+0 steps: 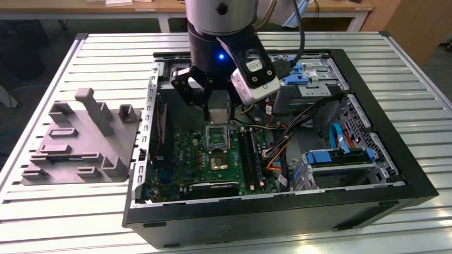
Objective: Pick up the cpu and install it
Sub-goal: 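Place the cpu into insertion slot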
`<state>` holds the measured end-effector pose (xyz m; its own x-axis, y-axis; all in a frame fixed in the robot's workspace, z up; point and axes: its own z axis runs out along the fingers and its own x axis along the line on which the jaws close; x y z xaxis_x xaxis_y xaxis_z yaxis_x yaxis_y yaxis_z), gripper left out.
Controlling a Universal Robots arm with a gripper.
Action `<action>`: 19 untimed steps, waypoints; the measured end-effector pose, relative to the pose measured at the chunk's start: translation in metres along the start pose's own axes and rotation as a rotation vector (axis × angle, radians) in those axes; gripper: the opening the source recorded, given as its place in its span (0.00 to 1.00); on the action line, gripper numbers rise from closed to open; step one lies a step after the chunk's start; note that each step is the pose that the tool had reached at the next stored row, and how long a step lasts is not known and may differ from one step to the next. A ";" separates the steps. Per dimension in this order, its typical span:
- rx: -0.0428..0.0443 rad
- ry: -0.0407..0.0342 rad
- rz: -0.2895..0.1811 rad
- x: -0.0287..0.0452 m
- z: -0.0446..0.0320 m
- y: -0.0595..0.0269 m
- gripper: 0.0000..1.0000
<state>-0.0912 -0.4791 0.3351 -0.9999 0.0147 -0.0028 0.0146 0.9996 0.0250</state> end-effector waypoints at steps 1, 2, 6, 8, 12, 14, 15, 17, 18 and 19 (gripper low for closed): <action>0.0000 0.0000 0.000 0.0000 0.0003 -0.0019 0.47; 0.0000 0.0000 0.000 0.0000 0.0003 -0.0020 0.47; -0.0001 -0.0001 0.000 0.0000 0.0019 -0.0023 0.47; 0.0004 0.0001 0.000 0.0000 0.0029 -0.0023 0.47; 0.0018 0.0000 0.000 0.0000 0.0031 -0.0023 0.47; 0.0018 0.0000 0.000 0.0000 0.0031 -0.0023 0.47; 0.0018 0.0000 0.000 0.0000 0.0031 -0.0023 0.47; 0.0018 0.0000 0.000 0.0000 0.0031 -0.0023 0.47; 0.0018 0.0000 0.000 0.0000 0.0031 -0.0023 0.47; 0.0019 0.0000 0.000 0.0000 0.0031 -0.0023 0.47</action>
<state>-0.0913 -0.4813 0.3319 -0.9999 0.0146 -0.0028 0.0146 0.9996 0.0231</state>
